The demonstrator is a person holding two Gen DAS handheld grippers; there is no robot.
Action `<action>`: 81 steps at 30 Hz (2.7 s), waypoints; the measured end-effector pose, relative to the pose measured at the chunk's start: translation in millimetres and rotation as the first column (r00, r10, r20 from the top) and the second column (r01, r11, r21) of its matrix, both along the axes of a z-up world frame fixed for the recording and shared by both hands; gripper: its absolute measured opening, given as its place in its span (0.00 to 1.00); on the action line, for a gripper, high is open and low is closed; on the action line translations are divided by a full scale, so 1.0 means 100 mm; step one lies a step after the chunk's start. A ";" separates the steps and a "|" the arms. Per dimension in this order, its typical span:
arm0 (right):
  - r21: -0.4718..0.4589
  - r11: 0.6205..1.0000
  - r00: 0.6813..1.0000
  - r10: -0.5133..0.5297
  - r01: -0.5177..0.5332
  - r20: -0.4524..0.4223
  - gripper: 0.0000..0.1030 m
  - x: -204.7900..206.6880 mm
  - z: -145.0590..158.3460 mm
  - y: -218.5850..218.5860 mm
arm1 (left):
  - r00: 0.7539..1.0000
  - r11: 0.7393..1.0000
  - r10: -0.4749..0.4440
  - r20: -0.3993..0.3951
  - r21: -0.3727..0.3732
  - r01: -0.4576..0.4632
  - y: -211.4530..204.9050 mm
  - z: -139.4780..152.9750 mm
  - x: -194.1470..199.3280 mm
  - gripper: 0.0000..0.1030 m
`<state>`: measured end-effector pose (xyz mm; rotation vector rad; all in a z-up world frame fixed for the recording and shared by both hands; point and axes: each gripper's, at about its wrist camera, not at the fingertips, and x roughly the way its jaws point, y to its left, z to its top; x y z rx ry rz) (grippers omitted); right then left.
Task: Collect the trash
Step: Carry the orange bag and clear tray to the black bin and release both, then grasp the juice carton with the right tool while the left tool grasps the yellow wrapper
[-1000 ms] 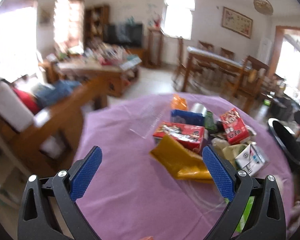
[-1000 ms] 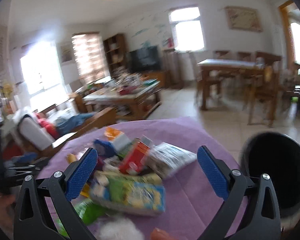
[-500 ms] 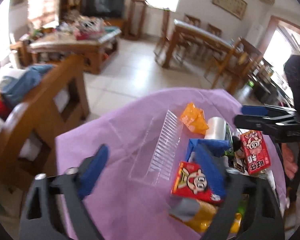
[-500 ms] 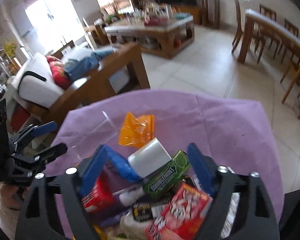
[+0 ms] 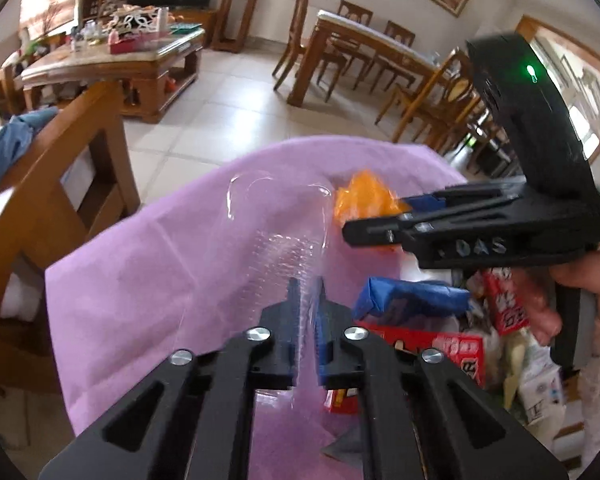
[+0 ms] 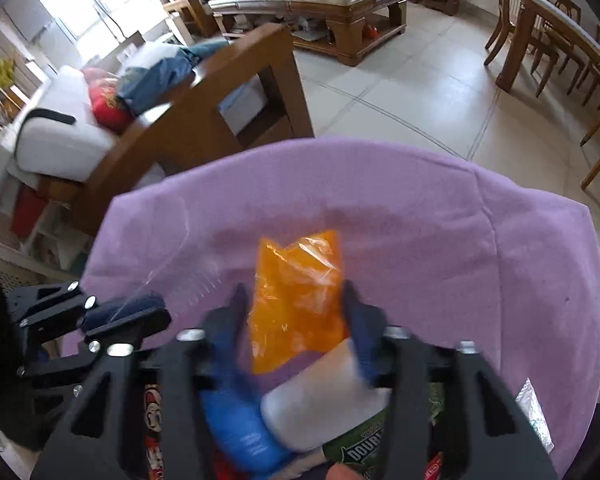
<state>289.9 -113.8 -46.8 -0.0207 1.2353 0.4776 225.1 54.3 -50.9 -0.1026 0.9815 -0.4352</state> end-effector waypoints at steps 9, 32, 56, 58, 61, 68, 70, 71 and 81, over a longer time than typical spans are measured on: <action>0.276 0.960 0.990 -0.082 0.048 0.113 0.30 -0.40 0.57 -0.47 | 0.995 0.991 0.041 0.093 -0.134 -0.029 0.24 0.18 -0.43 0.03; 0.446 0.692 0.661 -0.706 0.568 0.253 0.30 -2.70 0.04 -4.35 | 0.849 0.771 -0.514 0.123 -0.367 0.520 -3.92 0.39 -1.38 0.03; 0.428 0.744 0.693 -0.653 0.513 0.304 0.83 -2.88 0.14 -4.07 | 0.874 0.849 -0.454 0.171 -0.213 0.483 -3.36 0.52 -1.64 0.70; 0.434 0.784 0.746 -0.592 0.445 0.305 0.91 -2.81 0.20 -3.75 | 0.897 0.872 -0.402 0.183 -0.224 0.436 -2.82 0.66 -1.71 0.70; 0.427 0.851 0.829 -0.458 0.305 0.320 0.91 -2.67 0.29 -3.14 | 0.934 0.915 -0.304 0.188 -0.215 0.341 -2.14 0.79 -1.75 0.70; 0.092 0.989 0.856 0.053 -0.117 0.514 0.91 -2.57 0.49 -1.64 | 0.995 0.980 0.042 0.094 -0.200 -0.022 -0.56 0.56 -1.84 0.70; -0.006 0.976 0.834 0.189 -0.218 0.519 0.91 -2.48 0.48 -1.30 | 0.995 0.980 0.092 0.048 -0.183 -0.082 -0.30 0.43 -1.81 0.70; -0.050 0.967 0.830 0.240 -0.250 0.504 0.90 -2.45 0.45 -1.17 | 0.995 0.977 0.103 0.014 -0.190 -0.099 -0.22 0.34 -1.81 0.70; -0.215 0.904 0.822 0.427 -0.371 0.376 0.66 -2.09 0.29 -0.83 | 0.989 0.963 0.117 -0.093 -0.234 -0.136 -0.27 -0.03 -1.55 0.70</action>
